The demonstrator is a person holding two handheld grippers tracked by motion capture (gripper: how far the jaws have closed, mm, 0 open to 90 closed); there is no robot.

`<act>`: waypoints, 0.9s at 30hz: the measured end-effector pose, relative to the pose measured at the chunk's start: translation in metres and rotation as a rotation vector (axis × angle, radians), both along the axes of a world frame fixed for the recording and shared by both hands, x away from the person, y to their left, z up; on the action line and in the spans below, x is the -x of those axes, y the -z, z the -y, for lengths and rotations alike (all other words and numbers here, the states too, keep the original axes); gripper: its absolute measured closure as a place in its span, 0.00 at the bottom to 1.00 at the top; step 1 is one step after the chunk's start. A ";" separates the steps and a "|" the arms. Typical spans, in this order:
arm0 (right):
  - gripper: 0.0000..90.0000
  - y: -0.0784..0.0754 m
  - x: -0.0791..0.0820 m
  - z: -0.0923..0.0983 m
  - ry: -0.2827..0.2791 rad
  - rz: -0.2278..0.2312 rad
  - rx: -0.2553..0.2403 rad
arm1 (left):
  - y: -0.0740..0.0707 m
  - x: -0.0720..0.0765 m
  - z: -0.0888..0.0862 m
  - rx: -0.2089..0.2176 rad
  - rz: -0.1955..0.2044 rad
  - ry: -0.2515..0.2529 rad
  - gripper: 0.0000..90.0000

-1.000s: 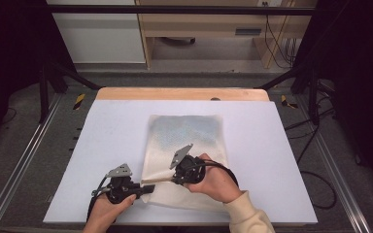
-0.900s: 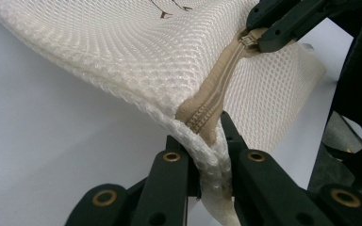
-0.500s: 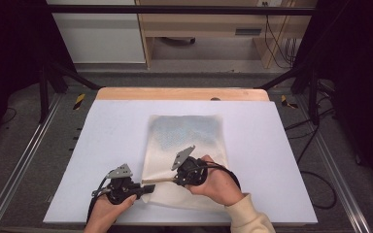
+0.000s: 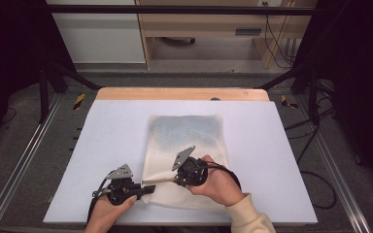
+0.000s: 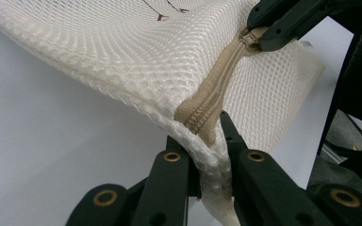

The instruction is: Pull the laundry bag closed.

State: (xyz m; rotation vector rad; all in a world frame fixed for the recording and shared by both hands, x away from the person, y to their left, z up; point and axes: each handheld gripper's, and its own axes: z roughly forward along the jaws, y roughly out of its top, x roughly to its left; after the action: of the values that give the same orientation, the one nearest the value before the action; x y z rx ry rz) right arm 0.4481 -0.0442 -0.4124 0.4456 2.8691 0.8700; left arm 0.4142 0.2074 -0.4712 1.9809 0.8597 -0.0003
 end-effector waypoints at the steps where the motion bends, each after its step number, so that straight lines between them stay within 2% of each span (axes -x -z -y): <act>1: 0.91 0.000 0.000 0.000 0.003 -0.001 -0.002 | 0.000 0.000 0.000 0.000 0.001 0.000 0.94; 9: 0.91 -0.001 0.000 0.004 0.008 0.005 0.017 | 0.000 0.000 0.000 -0.002 0.003 -0.002 0.94; 27: 0.91 -0.002 0.001 0.012 0.026 0.001 0.018 | 0.001 0.001 0.004 -0.010 -0.002 0.019 0.94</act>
State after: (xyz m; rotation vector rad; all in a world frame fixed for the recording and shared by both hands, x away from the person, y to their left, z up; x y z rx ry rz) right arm 0.4471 -0.0561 -0.4101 0.4790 2.8614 0.8395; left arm 0.4130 0.2038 -0.4719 1.9980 0.8440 -0.0088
